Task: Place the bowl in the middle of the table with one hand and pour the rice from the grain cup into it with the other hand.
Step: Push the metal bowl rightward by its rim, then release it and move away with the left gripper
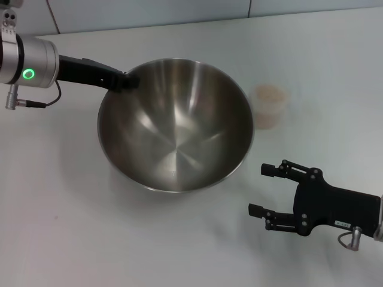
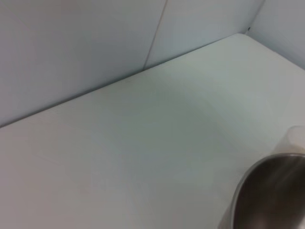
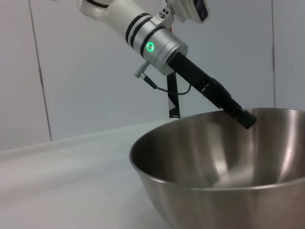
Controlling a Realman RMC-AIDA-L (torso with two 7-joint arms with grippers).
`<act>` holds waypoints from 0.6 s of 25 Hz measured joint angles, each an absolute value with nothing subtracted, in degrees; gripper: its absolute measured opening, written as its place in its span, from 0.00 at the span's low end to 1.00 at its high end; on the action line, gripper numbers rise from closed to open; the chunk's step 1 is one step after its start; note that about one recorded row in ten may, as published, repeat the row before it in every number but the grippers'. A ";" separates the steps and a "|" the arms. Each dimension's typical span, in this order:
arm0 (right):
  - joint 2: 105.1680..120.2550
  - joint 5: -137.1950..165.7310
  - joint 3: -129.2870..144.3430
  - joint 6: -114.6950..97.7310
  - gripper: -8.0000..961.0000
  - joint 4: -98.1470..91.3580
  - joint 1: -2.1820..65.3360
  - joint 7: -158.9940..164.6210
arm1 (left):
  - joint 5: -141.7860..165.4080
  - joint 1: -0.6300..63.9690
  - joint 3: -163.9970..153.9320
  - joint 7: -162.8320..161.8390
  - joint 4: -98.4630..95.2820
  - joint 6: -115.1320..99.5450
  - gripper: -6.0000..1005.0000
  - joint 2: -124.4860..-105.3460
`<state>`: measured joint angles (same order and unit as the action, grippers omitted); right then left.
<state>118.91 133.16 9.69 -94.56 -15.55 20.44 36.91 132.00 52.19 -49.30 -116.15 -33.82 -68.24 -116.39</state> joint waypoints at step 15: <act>118.91 133.02 9.67 -94.57 0.87 -15.55 20.63 36.91 | 132.41 50.73 -51.03 -112.85 -33.84 -63.60 0.12 -118.40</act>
<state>118.91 133.02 9.67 -94.57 -15.55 20.63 36.91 132.41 50.73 -51.03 -112.85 -33.84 -63.60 -118.40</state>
